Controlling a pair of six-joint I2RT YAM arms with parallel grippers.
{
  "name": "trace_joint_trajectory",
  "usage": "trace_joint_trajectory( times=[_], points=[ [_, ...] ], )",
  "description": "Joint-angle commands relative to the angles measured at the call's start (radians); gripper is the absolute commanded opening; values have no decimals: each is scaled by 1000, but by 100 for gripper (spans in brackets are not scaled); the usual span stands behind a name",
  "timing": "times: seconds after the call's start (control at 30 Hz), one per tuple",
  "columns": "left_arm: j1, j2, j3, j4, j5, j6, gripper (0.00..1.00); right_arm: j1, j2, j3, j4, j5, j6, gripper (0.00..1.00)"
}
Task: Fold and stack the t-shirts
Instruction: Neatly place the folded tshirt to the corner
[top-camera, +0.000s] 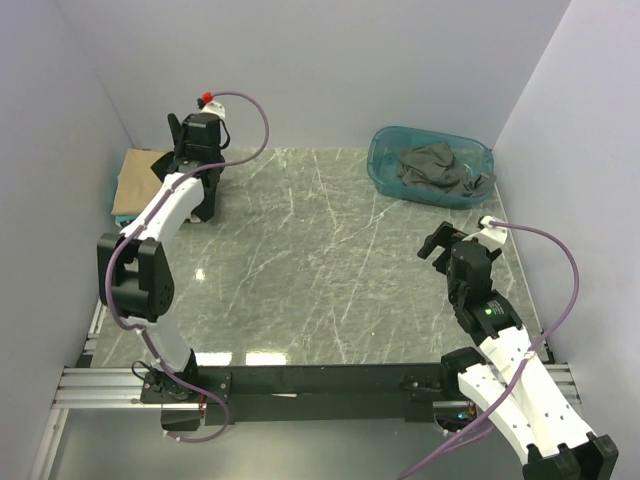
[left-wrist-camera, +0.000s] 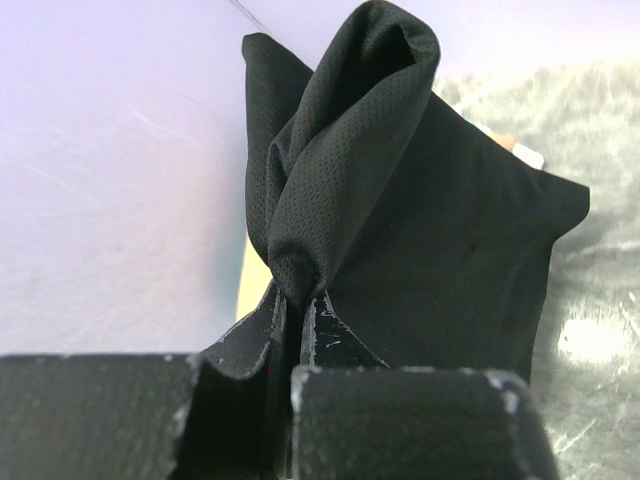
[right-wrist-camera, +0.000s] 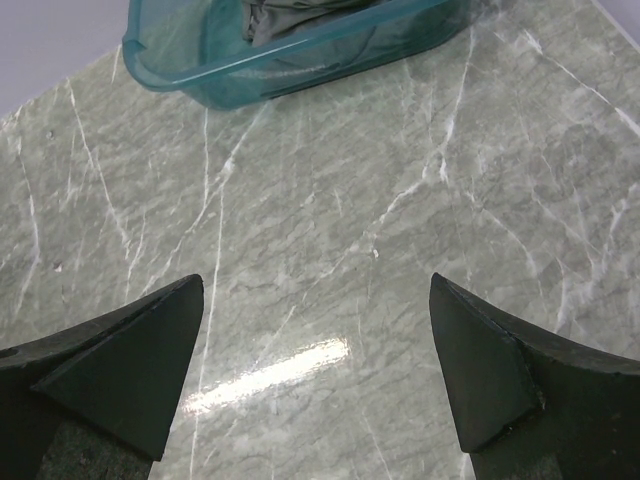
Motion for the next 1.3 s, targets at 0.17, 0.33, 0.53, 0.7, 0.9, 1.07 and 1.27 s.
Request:
trace_joint_trajectory(
  times=[0.17,0.33,0.53,0.7,0.9,1.07,1.27],
  points=[
    [5,-88,81,53,-5,55,1,0,15,26,7,31,11,100],
    [8,-100,87,52,4,62,1,0,16,24,10,31,11,100],
    [40,-91,67,52,11,64,1,0,21,27,4,31,11,100],
    [81,-81,22,116,42,90,1,0,18,37,-14,39,5,100],
    [129,10,67,128,73,93,1,0,4,38,-11,50,-7,100],
    [169,76,114,168,80,125,1,0,-18,24,12,31,-24,100],
    [241,127,118,177,113,79,1,0,-30,12,32,38,-34,100]
  ],
)
